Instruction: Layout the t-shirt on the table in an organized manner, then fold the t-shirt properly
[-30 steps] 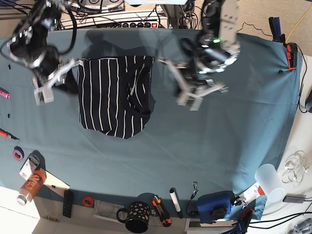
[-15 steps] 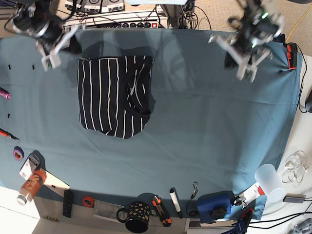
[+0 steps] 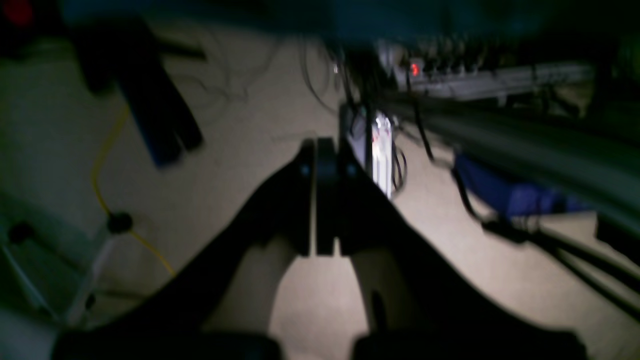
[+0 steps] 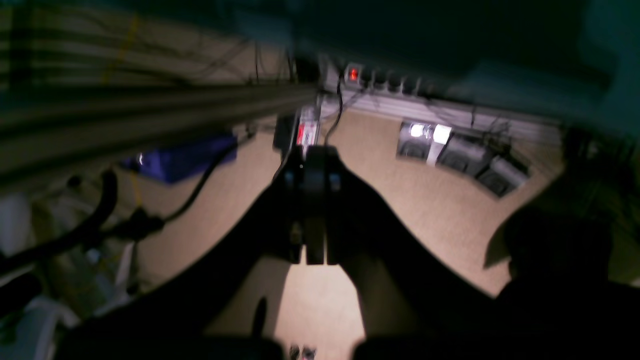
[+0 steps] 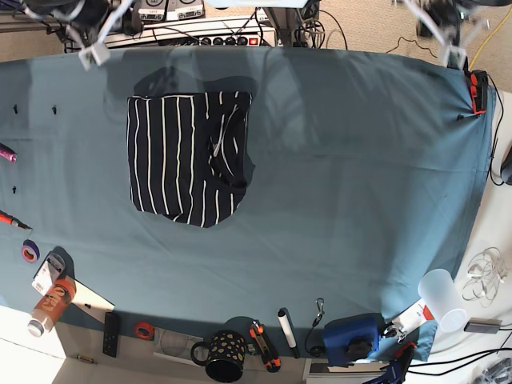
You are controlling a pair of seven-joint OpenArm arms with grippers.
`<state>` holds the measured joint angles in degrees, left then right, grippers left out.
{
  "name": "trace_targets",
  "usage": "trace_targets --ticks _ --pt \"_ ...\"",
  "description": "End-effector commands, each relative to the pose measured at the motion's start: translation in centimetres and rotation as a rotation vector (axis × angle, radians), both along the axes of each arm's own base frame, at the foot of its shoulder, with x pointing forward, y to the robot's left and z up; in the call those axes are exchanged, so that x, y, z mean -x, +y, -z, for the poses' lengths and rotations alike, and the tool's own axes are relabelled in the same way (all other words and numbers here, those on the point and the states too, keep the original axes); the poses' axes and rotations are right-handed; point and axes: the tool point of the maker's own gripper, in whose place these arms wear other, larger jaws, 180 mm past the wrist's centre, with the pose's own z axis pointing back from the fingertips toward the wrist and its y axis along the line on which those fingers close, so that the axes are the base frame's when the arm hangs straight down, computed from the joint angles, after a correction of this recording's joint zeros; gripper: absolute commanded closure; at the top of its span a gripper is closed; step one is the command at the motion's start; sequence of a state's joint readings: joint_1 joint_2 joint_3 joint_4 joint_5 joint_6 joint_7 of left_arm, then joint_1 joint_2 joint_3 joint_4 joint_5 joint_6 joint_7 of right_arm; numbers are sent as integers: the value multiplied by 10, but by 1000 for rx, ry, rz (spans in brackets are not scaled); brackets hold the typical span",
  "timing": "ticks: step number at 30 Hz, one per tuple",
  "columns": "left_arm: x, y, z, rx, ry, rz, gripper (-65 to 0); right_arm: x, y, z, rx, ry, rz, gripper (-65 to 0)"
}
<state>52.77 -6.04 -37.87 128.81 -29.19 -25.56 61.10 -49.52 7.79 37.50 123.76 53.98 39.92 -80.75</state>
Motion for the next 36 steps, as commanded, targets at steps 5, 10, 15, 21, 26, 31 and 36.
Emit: trace_targets --ticks 5,10,15,21,26,31,36 --pt "32 3 5 6 88 -8 0 36 -3 2 -4 96 5 0" --pt "69 10 36 49 205 -83 0 66 -14 24 -34 212 84 0" --pt "101 14 77 115 312 -176 0 98 -9 64 -126 364 146 0" --pt "121 21 116 122 395 -244 0 153 -6 121 -83 677 -37 0" --pt "130 25 147 111 408 -292 0 152 -3 167 -20 717 -144 0" --pt "138 13 182 158 468 -353 0 142 10 201 -11 744 -243 0" --pt "140 2 211 170 487 -361 0 127 12 226 59 717 -416 0"
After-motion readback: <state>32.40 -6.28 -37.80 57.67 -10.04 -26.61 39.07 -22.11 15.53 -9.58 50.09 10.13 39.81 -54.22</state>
